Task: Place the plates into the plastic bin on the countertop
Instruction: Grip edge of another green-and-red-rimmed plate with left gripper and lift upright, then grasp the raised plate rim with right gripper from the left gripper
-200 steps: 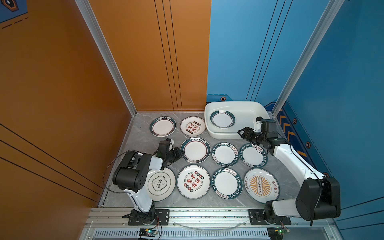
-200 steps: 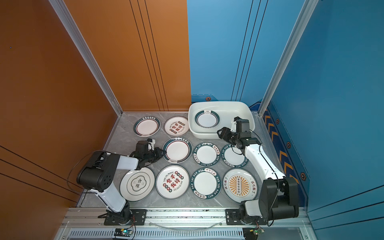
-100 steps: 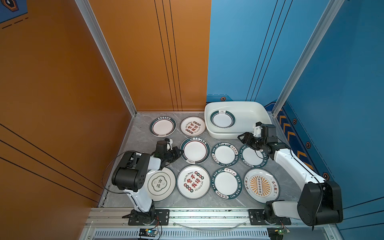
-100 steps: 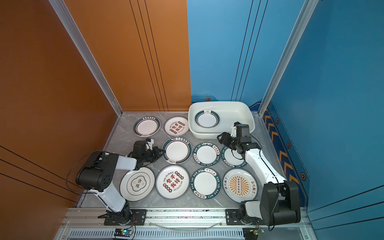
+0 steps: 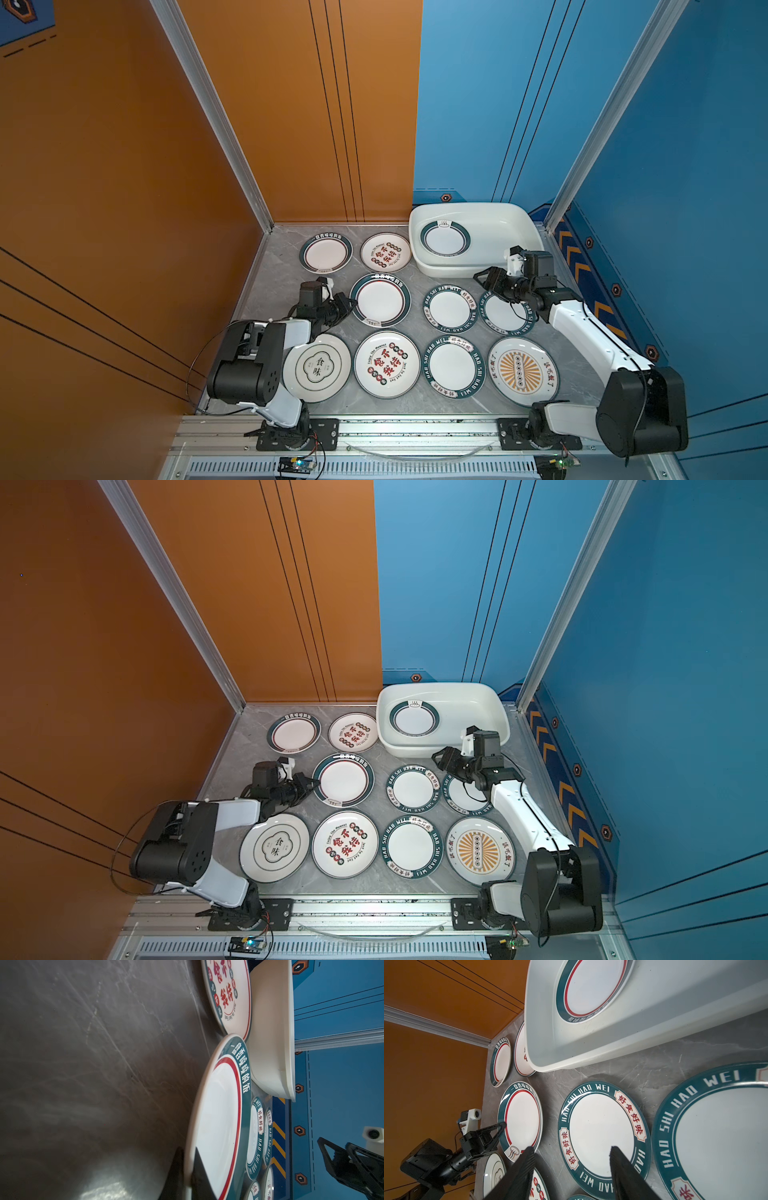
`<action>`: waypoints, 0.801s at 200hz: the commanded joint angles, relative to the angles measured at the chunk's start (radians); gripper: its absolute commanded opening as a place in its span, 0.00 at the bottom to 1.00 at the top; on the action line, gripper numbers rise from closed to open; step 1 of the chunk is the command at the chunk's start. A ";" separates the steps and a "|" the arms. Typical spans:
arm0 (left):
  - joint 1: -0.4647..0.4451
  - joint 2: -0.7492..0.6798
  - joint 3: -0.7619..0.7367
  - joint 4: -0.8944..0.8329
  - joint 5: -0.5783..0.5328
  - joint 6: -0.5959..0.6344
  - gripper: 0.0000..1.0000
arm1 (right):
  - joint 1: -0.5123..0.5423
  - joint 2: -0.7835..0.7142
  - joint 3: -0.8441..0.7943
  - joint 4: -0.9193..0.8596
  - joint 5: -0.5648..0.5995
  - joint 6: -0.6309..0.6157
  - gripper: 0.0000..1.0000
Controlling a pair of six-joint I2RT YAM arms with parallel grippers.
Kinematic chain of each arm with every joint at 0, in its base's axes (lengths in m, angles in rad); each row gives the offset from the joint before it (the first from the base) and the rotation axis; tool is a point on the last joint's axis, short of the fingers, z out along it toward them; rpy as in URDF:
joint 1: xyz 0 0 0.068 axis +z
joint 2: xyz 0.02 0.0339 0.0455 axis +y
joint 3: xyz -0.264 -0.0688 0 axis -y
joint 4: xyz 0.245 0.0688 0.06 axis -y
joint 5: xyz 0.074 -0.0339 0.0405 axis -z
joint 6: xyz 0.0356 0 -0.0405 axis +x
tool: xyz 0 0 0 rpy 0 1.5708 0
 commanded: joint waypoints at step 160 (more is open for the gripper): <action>-0.020 -0.281 0.157 -0.325 0.197 0.091 0.00 | 0.292 0.200 0.161 0.000 -0.329 -0.142 0.64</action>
